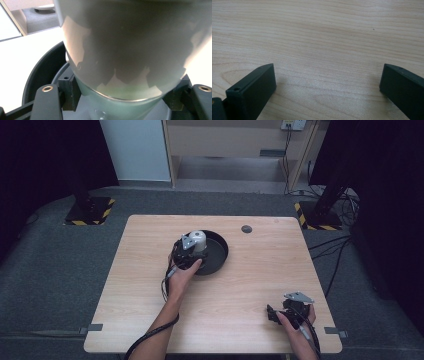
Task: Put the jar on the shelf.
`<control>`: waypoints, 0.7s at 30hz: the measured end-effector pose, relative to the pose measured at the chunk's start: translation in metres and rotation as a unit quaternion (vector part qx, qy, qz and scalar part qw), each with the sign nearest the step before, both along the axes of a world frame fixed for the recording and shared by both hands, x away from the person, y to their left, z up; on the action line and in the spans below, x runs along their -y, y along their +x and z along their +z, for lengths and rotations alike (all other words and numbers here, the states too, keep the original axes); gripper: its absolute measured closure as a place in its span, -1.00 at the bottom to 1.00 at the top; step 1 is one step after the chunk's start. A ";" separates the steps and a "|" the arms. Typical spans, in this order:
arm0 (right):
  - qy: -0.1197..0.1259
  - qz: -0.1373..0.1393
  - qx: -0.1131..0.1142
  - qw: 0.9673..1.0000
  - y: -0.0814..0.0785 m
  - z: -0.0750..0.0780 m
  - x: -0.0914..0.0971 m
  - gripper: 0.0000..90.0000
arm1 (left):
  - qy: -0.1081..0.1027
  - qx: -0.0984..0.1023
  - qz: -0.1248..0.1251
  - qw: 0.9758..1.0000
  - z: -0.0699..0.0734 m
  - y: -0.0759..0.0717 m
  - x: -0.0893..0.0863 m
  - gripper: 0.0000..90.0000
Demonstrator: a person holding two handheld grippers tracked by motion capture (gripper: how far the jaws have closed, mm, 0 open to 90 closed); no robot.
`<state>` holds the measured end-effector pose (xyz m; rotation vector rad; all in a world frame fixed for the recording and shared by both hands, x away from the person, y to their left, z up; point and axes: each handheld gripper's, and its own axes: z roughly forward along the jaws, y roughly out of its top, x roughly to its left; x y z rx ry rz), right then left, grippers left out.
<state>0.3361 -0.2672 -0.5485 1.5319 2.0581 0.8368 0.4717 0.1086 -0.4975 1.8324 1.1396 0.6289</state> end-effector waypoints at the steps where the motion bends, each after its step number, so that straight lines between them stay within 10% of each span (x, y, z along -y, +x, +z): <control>1: 0.000 0.000 0.000 1.000 0.000 0.000 0.000 -0.99 | -0.001 0.002 0.000 1.000 0.000 0.000 0.000 -0.36; 21: 0.000 -0.001 0.000 1.000 0.000 0.000 0.000 -0.99 | -0.004 0.008 0.006 1.000 0.004 -0.008 0.000 -0.86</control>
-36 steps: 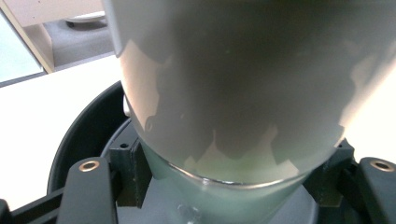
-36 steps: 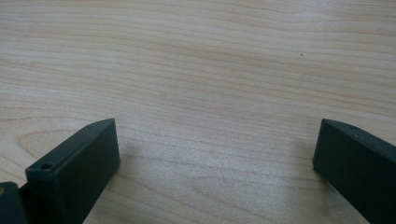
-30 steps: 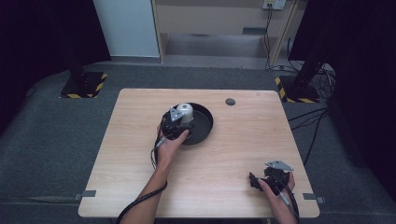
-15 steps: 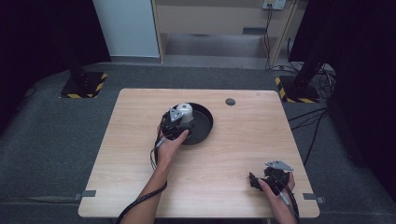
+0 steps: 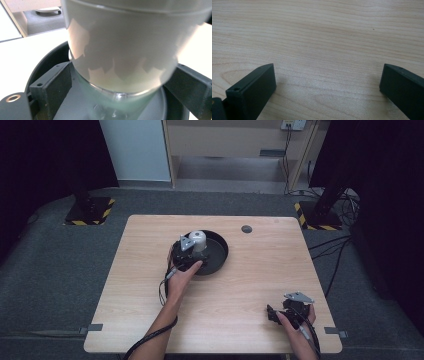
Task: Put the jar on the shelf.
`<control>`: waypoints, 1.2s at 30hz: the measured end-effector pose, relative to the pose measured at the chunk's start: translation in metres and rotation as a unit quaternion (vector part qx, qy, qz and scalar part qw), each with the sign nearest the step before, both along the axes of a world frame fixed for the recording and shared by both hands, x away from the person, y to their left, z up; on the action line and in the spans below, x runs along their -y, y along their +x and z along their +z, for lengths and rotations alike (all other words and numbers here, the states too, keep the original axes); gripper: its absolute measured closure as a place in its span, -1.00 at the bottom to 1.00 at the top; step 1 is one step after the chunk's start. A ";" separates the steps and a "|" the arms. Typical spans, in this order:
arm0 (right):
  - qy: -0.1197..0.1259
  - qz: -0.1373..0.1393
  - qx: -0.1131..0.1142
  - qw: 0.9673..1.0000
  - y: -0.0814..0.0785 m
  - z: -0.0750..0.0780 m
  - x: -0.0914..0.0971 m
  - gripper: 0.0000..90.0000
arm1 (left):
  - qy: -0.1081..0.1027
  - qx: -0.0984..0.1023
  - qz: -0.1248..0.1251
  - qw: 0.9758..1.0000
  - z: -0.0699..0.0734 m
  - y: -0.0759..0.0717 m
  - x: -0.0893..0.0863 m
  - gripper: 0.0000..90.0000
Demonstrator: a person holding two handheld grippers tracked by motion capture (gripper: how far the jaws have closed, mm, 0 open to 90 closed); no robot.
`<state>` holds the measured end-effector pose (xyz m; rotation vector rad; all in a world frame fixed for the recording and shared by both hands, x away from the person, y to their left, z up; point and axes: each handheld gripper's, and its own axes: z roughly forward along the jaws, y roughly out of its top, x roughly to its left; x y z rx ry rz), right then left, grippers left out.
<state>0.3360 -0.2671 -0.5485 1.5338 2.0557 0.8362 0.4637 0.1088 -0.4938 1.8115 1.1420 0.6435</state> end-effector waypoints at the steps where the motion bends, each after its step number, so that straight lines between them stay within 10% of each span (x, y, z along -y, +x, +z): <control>1: 0.000 0.000 0.000 1.000 0.000 0.000 0.000 -0.99 | 0.000 0.001 -0.001 1.000 0.001 -0.001 0.000 -0.87; 36: 0.000 -0.001 0.000 1.000 0.000 0.000 0.000 -0.99 | 0.011 0.005 0.001 1.000 0.004 -0.022 -0.010 -0.90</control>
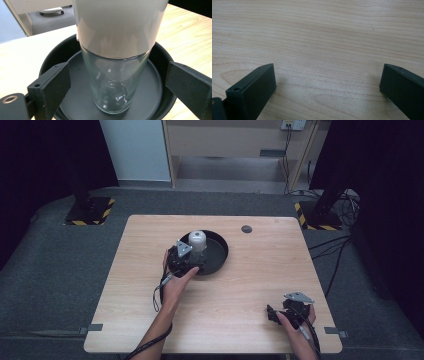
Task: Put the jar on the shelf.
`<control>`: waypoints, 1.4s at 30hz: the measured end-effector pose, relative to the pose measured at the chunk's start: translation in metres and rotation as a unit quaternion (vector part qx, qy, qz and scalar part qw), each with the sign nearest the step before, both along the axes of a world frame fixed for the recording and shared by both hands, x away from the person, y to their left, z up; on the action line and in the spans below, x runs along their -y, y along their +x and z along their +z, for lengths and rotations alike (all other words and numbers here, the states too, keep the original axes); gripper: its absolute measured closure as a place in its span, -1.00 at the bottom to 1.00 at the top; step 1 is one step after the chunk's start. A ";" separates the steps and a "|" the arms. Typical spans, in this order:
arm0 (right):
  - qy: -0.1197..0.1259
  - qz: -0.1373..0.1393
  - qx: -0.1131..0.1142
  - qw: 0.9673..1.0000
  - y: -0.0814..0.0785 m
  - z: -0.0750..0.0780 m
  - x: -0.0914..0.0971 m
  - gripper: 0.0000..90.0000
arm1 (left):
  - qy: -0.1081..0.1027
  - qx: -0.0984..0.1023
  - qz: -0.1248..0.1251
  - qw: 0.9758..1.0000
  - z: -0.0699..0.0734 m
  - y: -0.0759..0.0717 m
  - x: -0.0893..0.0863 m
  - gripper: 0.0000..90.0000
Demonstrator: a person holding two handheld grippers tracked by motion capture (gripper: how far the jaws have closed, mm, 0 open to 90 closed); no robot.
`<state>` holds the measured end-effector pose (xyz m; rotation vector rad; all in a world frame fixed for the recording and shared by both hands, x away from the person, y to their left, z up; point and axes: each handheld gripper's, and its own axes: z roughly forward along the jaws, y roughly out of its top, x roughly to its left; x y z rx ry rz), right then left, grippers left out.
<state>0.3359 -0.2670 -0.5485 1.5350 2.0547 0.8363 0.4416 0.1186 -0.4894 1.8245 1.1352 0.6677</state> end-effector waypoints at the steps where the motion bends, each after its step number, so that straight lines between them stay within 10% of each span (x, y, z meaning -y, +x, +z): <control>1: 0.000 0.000 0.000 1.000 0.000 0.000 0.000 -0.99 | -0.001 0.001 0.000 1.000 0.000 0.000 0.000 -0.90; 42: 0.000 0.001 0.000 1.000 0.000 0.000 0.000 -0.99 | -0.004 -0.017 0.028 0.999 0.001 -0.054 -0.027 -0.91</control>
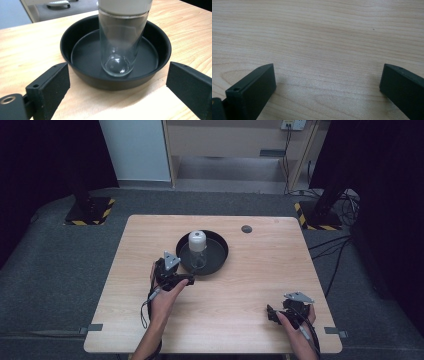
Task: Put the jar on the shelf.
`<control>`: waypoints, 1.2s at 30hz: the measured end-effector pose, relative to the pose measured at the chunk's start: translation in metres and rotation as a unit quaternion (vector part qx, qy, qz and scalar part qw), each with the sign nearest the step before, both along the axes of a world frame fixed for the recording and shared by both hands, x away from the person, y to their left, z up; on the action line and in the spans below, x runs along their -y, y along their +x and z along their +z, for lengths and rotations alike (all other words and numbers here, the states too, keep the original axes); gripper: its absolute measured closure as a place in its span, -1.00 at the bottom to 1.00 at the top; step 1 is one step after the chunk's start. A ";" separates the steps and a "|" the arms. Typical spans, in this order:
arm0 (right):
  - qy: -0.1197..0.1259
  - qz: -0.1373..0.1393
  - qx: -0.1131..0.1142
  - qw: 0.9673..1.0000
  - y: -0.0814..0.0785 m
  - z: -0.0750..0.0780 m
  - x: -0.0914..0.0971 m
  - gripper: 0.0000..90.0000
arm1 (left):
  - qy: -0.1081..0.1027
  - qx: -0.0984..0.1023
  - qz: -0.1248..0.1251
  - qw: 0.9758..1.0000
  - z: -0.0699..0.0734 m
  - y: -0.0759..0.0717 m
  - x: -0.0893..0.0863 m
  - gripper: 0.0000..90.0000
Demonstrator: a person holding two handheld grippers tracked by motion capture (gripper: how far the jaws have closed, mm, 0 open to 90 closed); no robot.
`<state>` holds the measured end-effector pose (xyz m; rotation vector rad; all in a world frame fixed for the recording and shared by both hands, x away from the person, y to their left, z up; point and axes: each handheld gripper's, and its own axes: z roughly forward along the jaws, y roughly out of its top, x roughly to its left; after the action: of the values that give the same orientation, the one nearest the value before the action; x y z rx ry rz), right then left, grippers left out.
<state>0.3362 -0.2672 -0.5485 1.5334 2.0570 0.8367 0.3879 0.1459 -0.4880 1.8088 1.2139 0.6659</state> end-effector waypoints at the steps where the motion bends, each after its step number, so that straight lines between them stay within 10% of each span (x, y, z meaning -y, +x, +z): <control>1: 0.000 0.000 0.000 1.000 0.000 0.000 0.000 -0.99 | 0.004 -0.001 -0.002 1.000 -0.001 -0.002 -0.001 -0.91; 36: 0.000 0.000 0.000 1.000 0.000 0.000 0.000 -0.99 | 0.015 -0.014 -0.001 1.000 -0.013 -0.038 -0.020 -0.91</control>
<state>0.3362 -0.2672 -0.5485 1.5329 2.0573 0.8364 0.3501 0.1661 -0.5009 1.8490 1.2276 0.6628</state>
